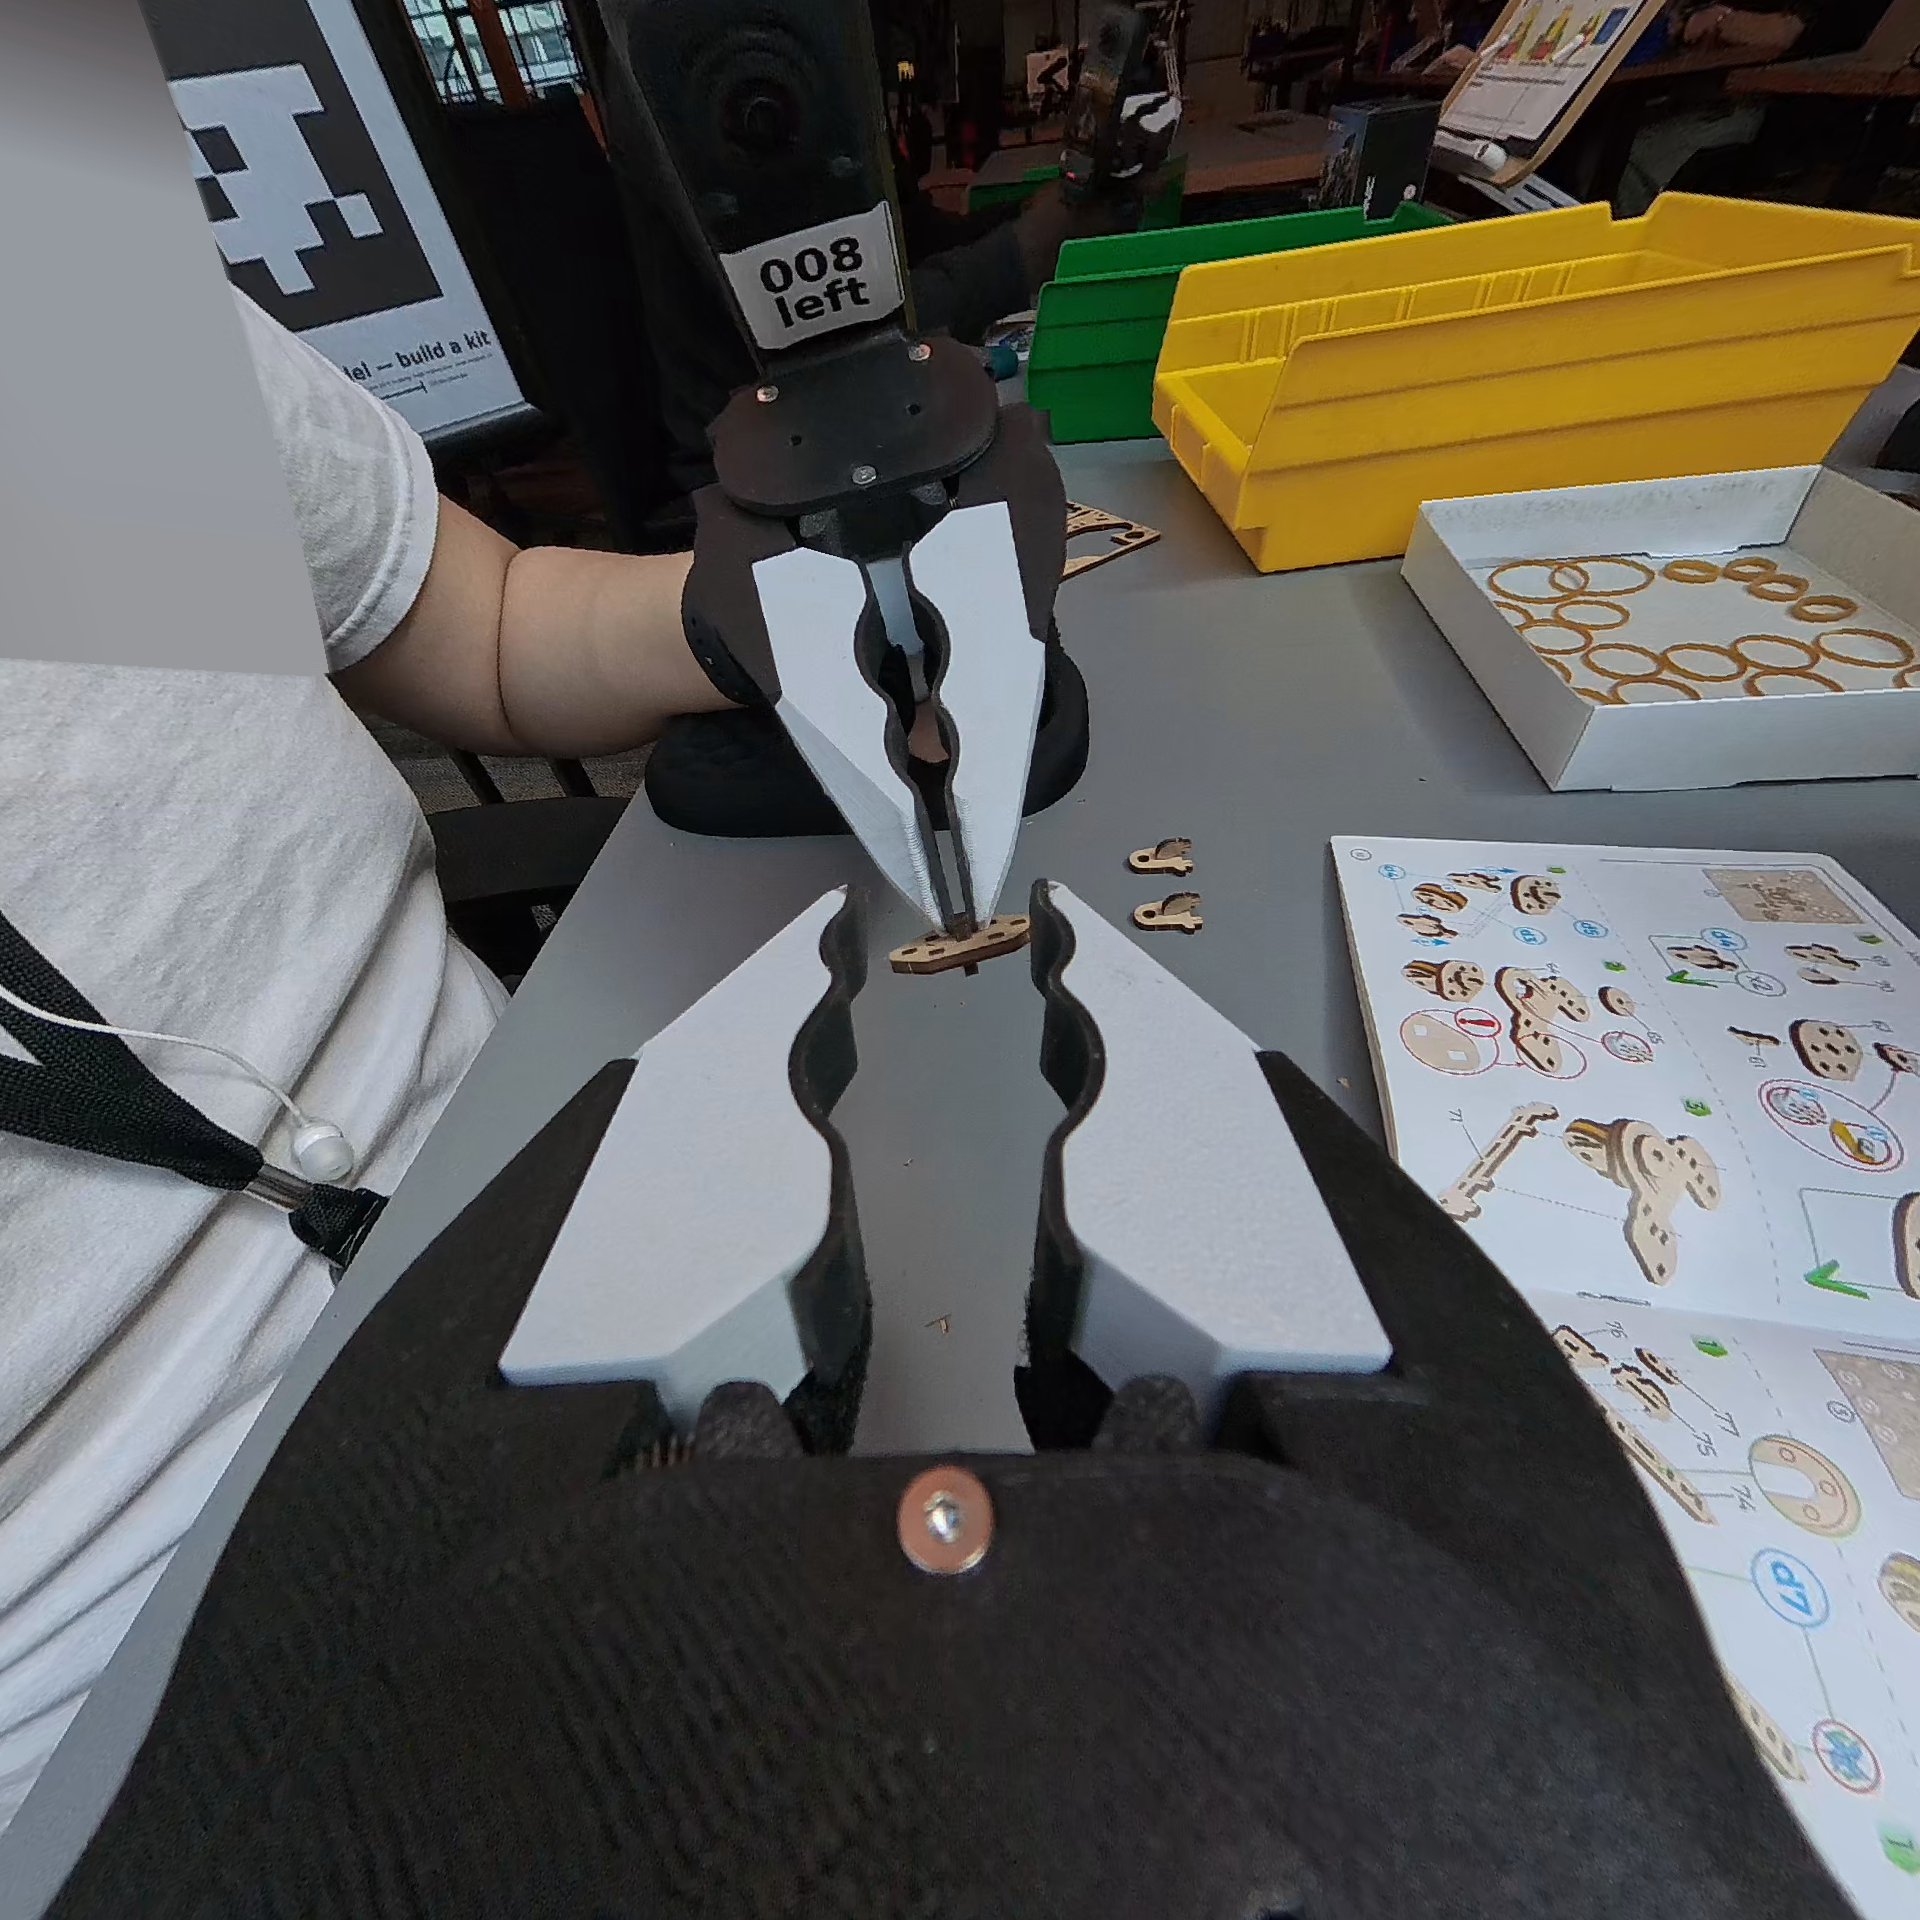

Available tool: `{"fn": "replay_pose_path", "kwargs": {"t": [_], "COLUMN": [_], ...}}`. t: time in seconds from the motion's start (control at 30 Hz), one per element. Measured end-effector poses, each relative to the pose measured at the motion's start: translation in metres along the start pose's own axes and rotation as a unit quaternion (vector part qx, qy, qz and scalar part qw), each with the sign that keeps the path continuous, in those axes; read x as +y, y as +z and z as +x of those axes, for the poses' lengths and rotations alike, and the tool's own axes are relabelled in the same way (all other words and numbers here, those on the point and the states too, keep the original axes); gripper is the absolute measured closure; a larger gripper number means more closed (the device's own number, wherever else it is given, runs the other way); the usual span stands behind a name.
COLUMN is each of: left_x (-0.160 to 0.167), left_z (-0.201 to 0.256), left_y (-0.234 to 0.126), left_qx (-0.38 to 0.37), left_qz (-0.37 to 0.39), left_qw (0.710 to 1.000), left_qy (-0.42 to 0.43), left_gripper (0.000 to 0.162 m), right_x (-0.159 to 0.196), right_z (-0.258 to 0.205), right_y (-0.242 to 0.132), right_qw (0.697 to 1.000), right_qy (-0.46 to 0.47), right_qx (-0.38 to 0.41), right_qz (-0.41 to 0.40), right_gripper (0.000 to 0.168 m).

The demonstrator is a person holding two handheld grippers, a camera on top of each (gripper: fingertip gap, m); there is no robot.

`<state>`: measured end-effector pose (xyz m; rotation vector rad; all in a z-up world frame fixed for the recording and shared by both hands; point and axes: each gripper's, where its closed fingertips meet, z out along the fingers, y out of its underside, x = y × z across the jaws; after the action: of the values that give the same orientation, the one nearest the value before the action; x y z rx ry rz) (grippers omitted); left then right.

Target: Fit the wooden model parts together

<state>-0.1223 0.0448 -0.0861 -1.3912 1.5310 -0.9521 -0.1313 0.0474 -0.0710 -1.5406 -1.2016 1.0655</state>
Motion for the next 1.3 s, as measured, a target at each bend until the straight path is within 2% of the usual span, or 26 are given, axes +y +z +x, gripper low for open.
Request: {"fn": "replay_pose_path", "kwargs": {"t": [0.27, 0.43, 0.63, 0.93, 1.03, 1.17, 1.3], "left_x": [-0.002, -0.006, -0.013, -0.032, -0.034, -0.029, -0.018], "left_z": [-0.009, -0.029, -0.044, -0.044, -0.045, -0.046, -0.045], "left_y": [-0.005, -0.015, -0.030, -0.045, -0.048, -0.045, -0.033], "left_qx": [-0.010, -0.021, 0.025, 0.137, 0.152, 0.132, 0.068], "left_qz": [0.012, 0.046, 0.114, 0.204, 0.216, 0.201, 0.147], "left_qw": [0.999, 0.990, 0.953, 0.881, 0.867, 0.879, 0.920], "left_qy": [-0.037, -0.133, -0.281, -0.405, -0.423, -0.411, -0.357], "left_gripper": [0.161, 0.162, 0.162, 0.162, 0.162, 0.162, 0.162], "right_x": [0.000, 0.002, 0.012, 0.010, 0.009, 0.008, 0.003], "right_z": [0.002, 0.009, 0.011, 0.014, 0.015, 0.017, 0.022], "right_y": [-0.002, -0.004, 0.001, -0.001, -0.002, -0.002, -0.004], "right_qw": [1.000, 0.998, 0.995, 0.993, 0.994, 0.993, 0.992], "right_qy": [-0.009, -0.037, -0.066, -0.074, -0.071, -0.072, -0.067], "right_qx": [0.011, 0.040, 0.061, 0.076, 0.076, 0.082, 0.101], "right_qz": [-0.003, -0.015, -0.048, -0.047, -0.042, -0.040, -0.029], "right_gripper": [0.137, 0.137, 0.137, 0.137, 0.137, 0.137, 0.137]}}
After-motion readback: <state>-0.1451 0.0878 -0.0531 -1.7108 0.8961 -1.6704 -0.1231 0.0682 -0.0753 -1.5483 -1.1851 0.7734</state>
